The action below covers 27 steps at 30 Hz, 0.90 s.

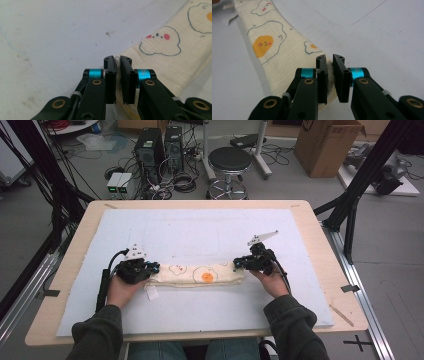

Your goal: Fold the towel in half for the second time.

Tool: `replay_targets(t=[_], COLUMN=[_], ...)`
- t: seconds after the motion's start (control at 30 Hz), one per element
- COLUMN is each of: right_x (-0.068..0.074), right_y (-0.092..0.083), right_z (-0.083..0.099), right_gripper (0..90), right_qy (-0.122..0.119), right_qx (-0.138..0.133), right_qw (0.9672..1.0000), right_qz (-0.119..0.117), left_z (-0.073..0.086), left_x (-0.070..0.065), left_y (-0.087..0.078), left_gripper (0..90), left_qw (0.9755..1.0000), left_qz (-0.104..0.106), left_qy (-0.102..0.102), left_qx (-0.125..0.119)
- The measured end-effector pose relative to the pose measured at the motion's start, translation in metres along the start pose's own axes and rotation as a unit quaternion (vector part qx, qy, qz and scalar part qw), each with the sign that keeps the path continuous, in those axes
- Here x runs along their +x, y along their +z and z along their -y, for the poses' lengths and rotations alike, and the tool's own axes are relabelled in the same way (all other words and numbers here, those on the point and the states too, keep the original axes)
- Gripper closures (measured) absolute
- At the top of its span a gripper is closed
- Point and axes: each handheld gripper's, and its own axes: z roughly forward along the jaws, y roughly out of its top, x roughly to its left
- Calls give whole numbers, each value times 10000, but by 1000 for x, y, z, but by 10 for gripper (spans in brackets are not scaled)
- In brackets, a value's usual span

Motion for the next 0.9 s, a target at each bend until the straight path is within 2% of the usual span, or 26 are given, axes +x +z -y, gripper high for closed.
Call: replay_targets(t=[0.1,0.17,0.23,0.33,0.43,0.47,0.67,0.77,0.9], right_x=[-8,-14,-20,-26,-30,-31,-28,-24,-19], right_y=[-3,-4,-4,-1,3,3,-3,-6,-9], right_z=[-6,-7,-7,-4,-3,-3,-4,-5,-7], right_gripper=[824,823,822,818,779,751,615,553,498], right_qy=[95,140,214,313,374,383,421,451,376], right_qx=[-85,-93,-101,-42,-40,-61,-317,-427,-535], right_qw=[9999,9997,9994,9991,9988,9989,9985,9980,9978], right_qz=[105,183,239,286,300,277,145,87,63], left_z=[-9,-13,-16,-17,-15,-15,-18,-19,-20], left_x=[3,3,4,4,6,7,8,7,5], left_y=[8,13,19,27,30,29,19,16,11], left_gripper=[829,826,825,820,765,731,628,602,565], left_qw=[10000,9999,9999,9998,9997,9996,9993,9995,9996], left_qz=[-67,-78,-106,-140,-189,-217,-241,-158,-84], left_qy=[-63,-101,-89,-106,-127,-141,-267,-264,-237], left_qx=[12,-62,-13,-31,114,142,-70,-46,-131])
